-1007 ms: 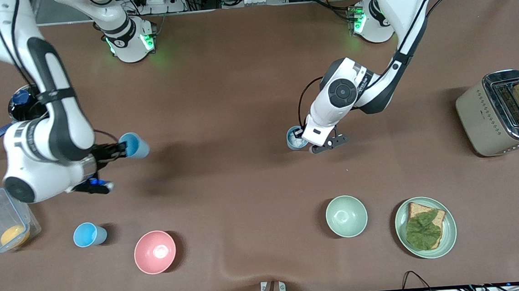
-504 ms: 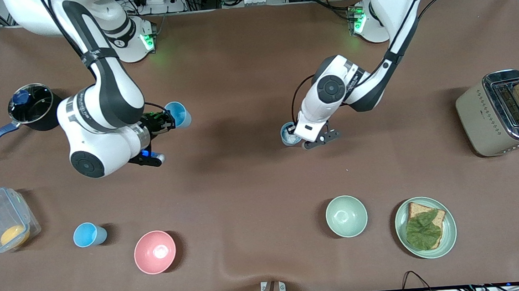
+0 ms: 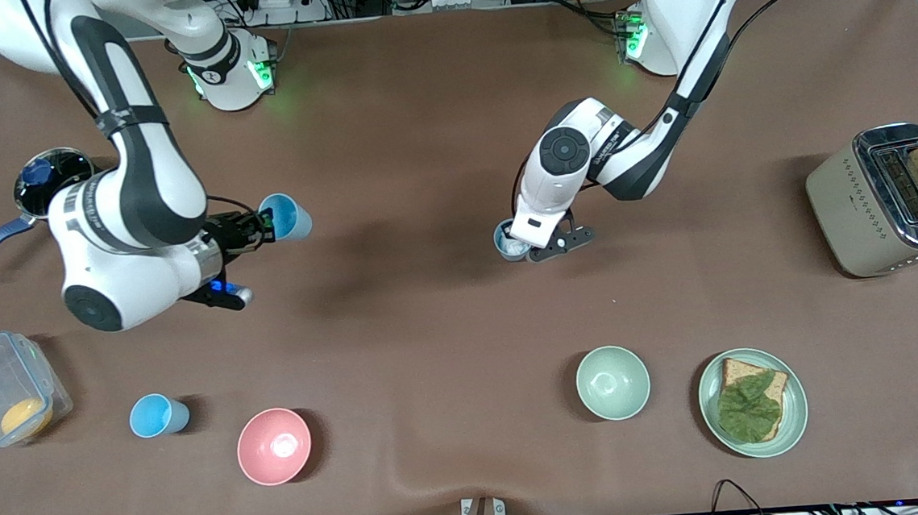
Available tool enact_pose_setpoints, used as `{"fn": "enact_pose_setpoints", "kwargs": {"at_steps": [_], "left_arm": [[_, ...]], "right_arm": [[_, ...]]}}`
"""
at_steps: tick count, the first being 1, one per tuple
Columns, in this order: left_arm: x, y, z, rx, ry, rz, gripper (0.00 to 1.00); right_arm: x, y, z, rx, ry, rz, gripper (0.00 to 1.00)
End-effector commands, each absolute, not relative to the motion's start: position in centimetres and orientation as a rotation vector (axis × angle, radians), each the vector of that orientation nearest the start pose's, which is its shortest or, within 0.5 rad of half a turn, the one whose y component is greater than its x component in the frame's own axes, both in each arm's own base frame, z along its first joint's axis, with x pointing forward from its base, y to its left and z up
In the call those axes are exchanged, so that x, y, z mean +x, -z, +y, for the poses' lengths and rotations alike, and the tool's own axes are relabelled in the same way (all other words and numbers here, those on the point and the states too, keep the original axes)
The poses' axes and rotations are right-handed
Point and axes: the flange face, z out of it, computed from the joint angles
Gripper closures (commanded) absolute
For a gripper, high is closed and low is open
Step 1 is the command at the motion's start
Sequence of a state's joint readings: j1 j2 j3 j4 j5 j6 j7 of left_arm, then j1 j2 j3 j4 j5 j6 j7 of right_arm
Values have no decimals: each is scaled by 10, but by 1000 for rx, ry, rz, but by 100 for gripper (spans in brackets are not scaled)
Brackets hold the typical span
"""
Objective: Stack blue cups with both arms
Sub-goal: 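Set the cup down with the left gripper while the right gripper carries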
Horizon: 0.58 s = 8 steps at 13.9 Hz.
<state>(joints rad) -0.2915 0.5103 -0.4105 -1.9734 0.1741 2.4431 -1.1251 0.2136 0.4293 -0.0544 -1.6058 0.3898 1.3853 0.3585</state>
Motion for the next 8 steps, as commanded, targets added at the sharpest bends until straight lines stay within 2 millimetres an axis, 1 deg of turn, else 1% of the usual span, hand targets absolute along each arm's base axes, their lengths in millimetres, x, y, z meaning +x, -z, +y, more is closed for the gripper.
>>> {"fn": "enact_pose_setpoints", "kwargs": {"at_steps": [1, 2, 3, 5, 6, 7, 8], "left_arm": [[484, -232, -395, -3144, -57, -595, 0], [488, -243, -396, -3147, -38, -594, 0], [493, -257, -392, -3136, -22, -590, 0], [509, -303, -392, -3104, 6, -590, 0], [518, -332, -392, -3086, 14, -586, 0], [526, -357, -389, -3066, 11, -557, 0], [533, -383, -380, -3056, 16, -504, 0]], "right_arm": [[590, -365, 149, -2739, -950, 374, 100], [593, -363, 156, -2743, -924, 408, 100], [595, -365, 166, -2728, -899, 452, 100], [592, -366, 194, -2682, -900, 510, 100], [592, -367, 209, -2672, -880, 552, 100], [592, -368, 225, -2659, -858, 601, 100], [590, -367, 244, -2636, -848, 644, 100]]}}
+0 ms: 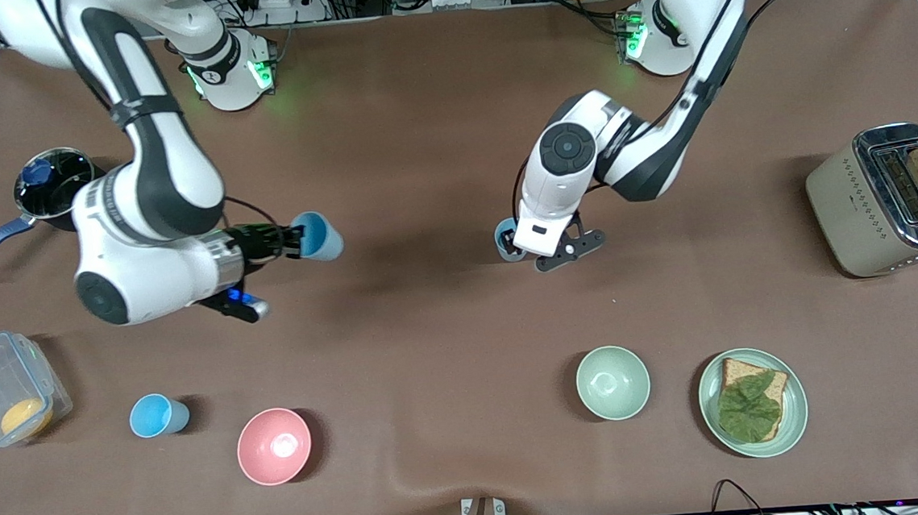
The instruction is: Stack blue cups with both arms
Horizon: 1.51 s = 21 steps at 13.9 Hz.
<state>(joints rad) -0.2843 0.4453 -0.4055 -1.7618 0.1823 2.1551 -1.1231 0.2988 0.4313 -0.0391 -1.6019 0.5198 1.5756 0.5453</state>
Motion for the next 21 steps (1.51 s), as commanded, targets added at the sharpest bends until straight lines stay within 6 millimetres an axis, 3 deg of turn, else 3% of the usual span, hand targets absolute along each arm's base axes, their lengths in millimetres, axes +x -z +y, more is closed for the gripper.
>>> {"fn": "enact_pose_setpoints", "kwargs": {"at_steps": [1, 5, 7, 8, 13, 17, 19, 21], "left_arm": [[542, -402, -363, -3047, 22, -466, 0], [568, -460, -288, -3061, 64, -290, 0], [581, -483, -242, -3072, 75, -365, 0], [586, -498, -225, -3086, 96, -415, 0], [587, -549, -159, -3077, 162, -546, 0], [579, -589, -114, -3096, 97, -370, 0], [575, -600, -104, -3075, 59, -371, 0], [569, -612, -91, -3068, 61, -342, 0]], "right_arm": [[588, -367, 263, -2616, -831, 676, 100], [583, -358, 357, -2603, -743, 805, 100], [579, -349, 425, -2633, -734, 886, 100], [575, -348, 449, -2647, -718, 923, 100], [539, -355, 513, -2644, -644, 940, 100], [531, -323, 529, -2678, -592, 946, 100], [520, -301, 547, -2680, -564, 951, 100], [516, -291, 554, -2692, -536, 940, 100]]}}
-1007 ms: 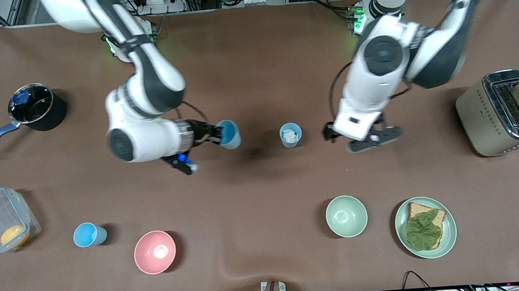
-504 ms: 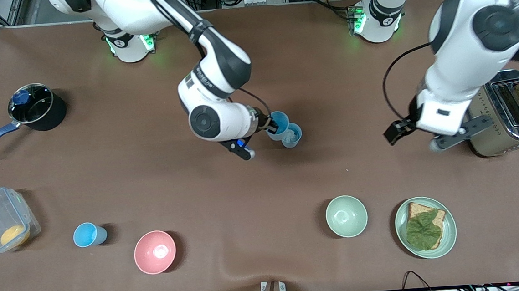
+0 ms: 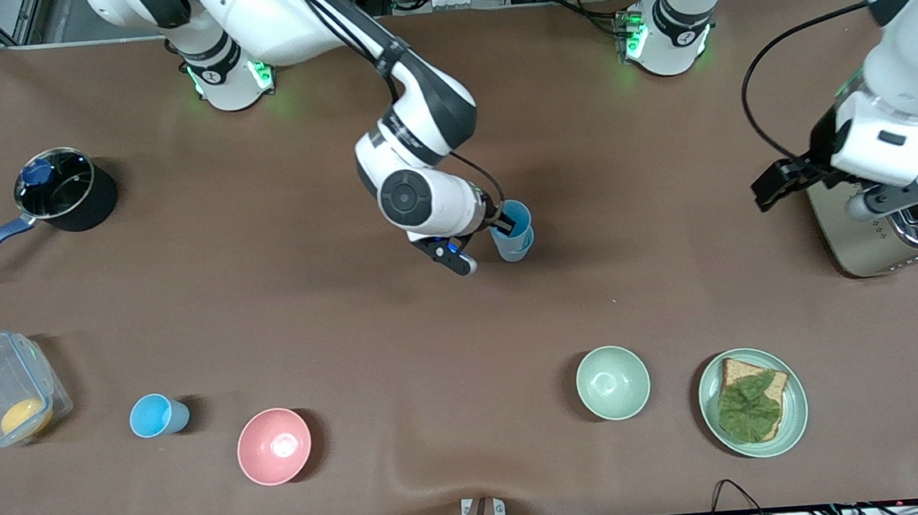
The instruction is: Stack blue cups with both arms
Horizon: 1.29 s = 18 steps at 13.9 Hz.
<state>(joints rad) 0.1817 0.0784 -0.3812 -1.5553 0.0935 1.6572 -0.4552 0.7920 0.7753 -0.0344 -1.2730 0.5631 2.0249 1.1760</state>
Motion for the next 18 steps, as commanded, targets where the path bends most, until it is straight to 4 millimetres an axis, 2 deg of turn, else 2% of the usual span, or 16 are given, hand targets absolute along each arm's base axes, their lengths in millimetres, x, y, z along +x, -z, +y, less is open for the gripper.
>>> {"fn": "enact_pose_setpoints", "kwargs": {"at_steps": [1, 3, 4, 5, 6, 7, 8, 9, 10, 14, 15, 17, 18], "left_arm": [[569, -611, -80, -3079, 44, -287, 0], [567, -612, -63, -3079, -9, -57, 0], [567, -611, -55, -3079, -19, -47, 0], [566, -610, -52, -3088, -41, -47, 0], [565, -611, -46, -3099, -52, -64, 0], [565, -611, -40, -3113, -65, -84, 0], [560, -617, -39, -3124, -69, -91, 0], [550, -629, -42, -3124, -60, -90, 0], [549, -631, -44, -3123, -60, -80, 0], [550, -635, -37, -3125, -51, -99, 0], [550, -637, -38, -3123, -45, -100, 0], [547, -643, -35, -3117, -59, -108, 0], [546, -647, -33, -3113, -70, -113, 0]], "right_arm": [[516, -288, 554, -2701, -531, 938, 100], [517, -287, 551, -2719, -518, 930, 97], [522, -288, 546, -2723, -511, 938, 40], [523, -296, 544, -2722, -501, 934, 0], [527, -307, 539, -2726, -491, 931, 0], [536, -311, 526, -2736, -514, 944, 0], [550, -317, 502, -2741, -555, 969, 0], [562, -342, 482, -2749, -552, 928, 0], [572, -363, 459, -2787, -518, 837, 0], [638, -378, 309, -3009, -446, 550, 0], [653, -383, 264, -3035, -433, 491, 0], [666, -396, 192, -3028, -442, 378, 0], [664, -406, 165, -3053, -426, 319, 0]]}}
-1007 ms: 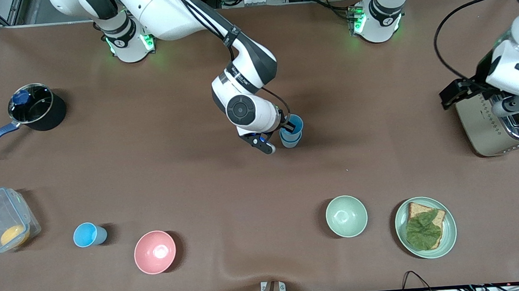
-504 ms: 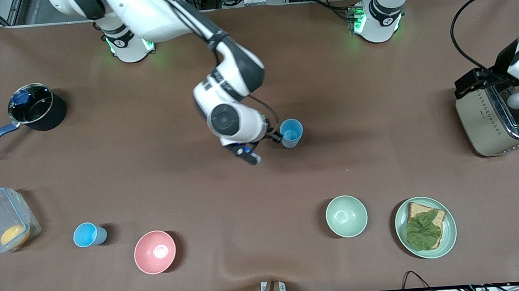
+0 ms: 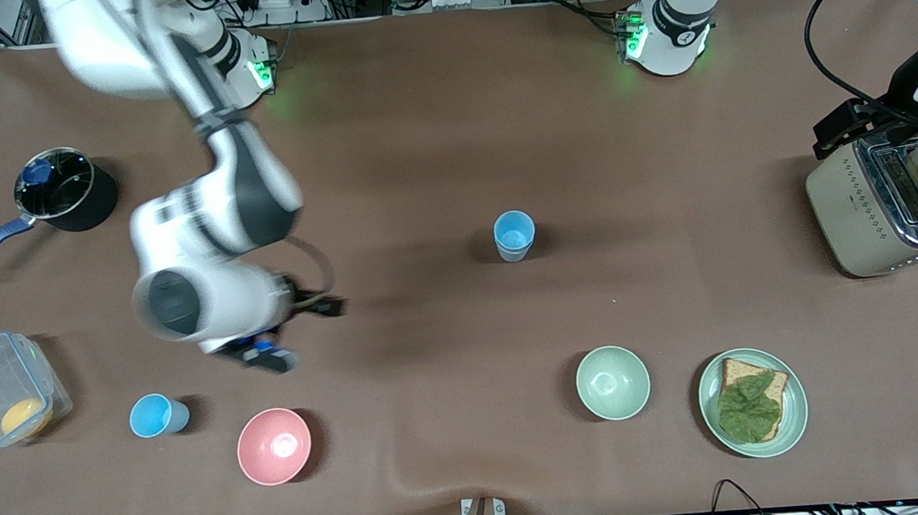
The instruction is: Stack blue cups with both arms
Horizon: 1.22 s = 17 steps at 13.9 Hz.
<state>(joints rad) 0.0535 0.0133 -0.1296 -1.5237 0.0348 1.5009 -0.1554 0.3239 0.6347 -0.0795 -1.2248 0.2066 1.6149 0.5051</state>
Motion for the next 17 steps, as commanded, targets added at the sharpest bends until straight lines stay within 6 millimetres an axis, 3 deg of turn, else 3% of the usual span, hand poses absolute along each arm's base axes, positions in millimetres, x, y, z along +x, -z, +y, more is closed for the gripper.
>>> {"fn": "enact_pose_setpoints", "kwargs": {"at_steps": [1, 4, 8, 12, 17], "left_arm": [[545, -647, -31, -3115, -83, -115, 0], [544, -649, -28, -3122, -91, -107, 0], [544, -649, -31, -3121, -91, -98, 0], [543, -649, -33, -3124, -92, -90, 0], [543, -649, -33, -3138, -94, -93, 0]], "right_arm": [[658, -423, 141, -3117, -389, 260, 0], [621, -481, 77, -3124, -318, 88, 0], [563, -551, 35, -3110, -191, 5, 0], [558, -588, 33, -3107, -170, 10, 0], [553, -602, 32, -3141, -187, 2, 0]]}}
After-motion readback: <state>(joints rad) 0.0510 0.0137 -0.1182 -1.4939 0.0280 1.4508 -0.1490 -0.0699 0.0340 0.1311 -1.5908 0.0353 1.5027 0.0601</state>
